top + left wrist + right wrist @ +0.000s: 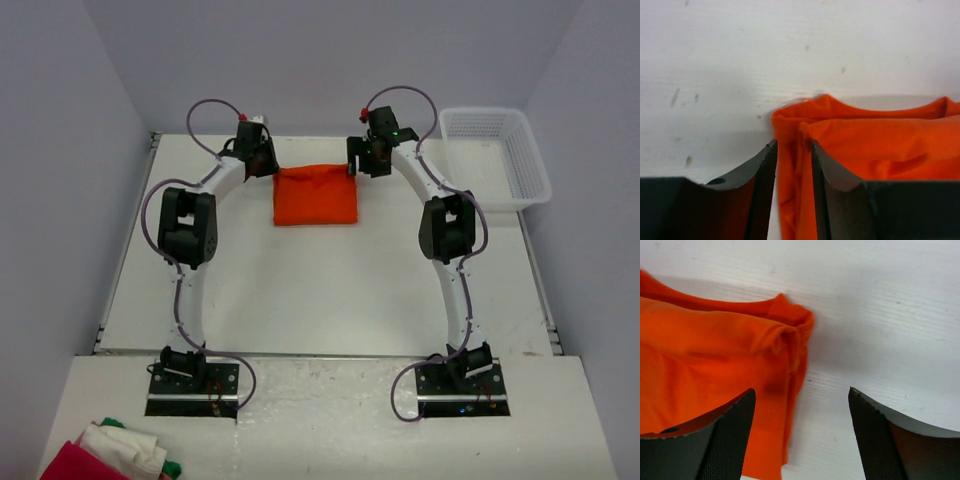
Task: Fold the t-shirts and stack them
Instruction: Fold the long partially folded tshirt into a neat square, then smooth out wrinkles on the folded tshirt
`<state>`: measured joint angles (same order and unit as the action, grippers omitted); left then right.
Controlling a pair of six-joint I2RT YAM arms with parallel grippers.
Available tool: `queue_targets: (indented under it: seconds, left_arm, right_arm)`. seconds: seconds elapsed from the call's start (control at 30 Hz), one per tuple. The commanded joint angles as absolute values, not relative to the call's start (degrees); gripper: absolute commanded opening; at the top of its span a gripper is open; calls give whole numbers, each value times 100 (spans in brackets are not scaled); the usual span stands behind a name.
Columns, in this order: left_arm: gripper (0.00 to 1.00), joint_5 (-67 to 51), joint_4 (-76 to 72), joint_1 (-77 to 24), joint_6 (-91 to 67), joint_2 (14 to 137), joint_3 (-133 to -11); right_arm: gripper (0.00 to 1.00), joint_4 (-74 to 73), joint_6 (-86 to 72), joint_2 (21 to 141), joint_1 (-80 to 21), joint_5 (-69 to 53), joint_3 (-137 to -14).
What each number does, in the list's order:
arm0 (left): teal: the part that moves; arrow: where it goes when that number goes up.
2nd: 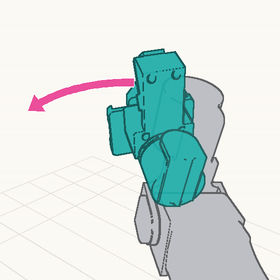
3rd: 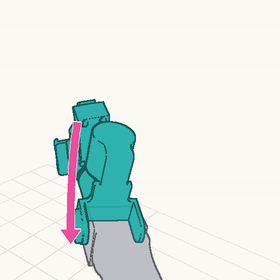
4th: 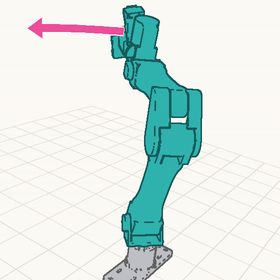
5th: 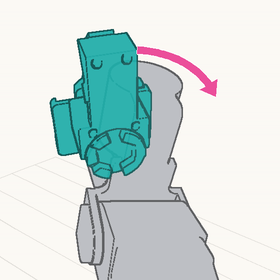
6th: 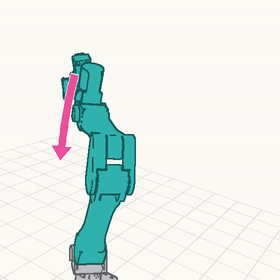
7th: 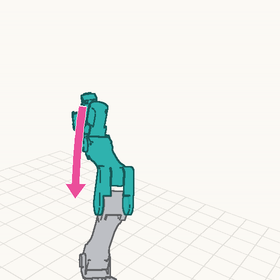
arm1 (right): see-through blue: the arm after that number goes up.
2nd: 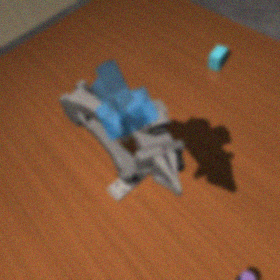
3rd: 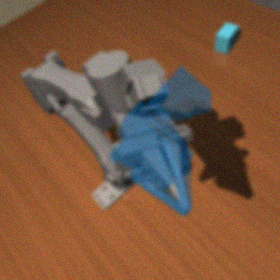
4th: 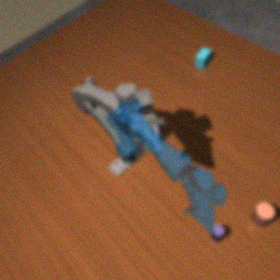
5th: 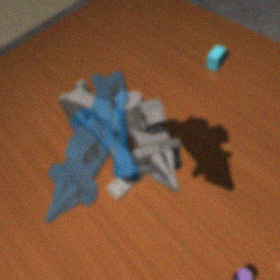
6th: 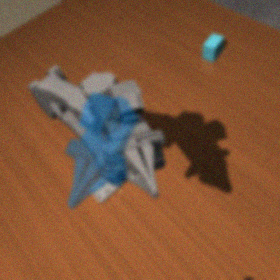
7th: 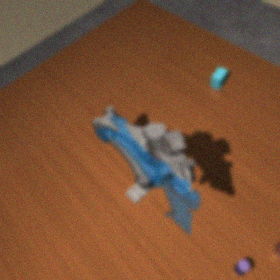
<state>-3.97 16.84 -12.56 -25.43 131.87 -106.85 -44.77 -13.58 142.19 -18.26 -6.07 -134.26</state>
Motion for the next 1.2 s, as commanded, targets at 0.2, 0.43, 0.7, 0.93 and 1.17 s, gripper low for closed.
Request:
queue_targets:
  seconds: [0.2, 0.43, 0.7, 0.93, 1.17]
  left_arm:
    - [60, 1107, 730, -1283, -1942, 11533, -9178]
    - [54, 749, 572, -1581, -2206, 10767, -8482]
    - [0, -3188, -666, -1521, -3154, 11617, -8376]
    - [0, -3998, -1370, -1398, -3603, 12374, -8481]
    - [0, -3990, -1108, -1274, -3753, 12946, -8631]
  right_arm:
    - [80, -4200, -914, 13535, -1775, -167, -13236]
    - [65, -4104, -1090, 12973, -1881, -369, -12367]
    - [0, -4491, -1616, 13420, -1898, -2335, -12814]
    - [0, -4139, -1960, 13771, -1890, -3804, -12734]
    - [0, -4754, -2250, 14686, -1872, -4263, -13535]
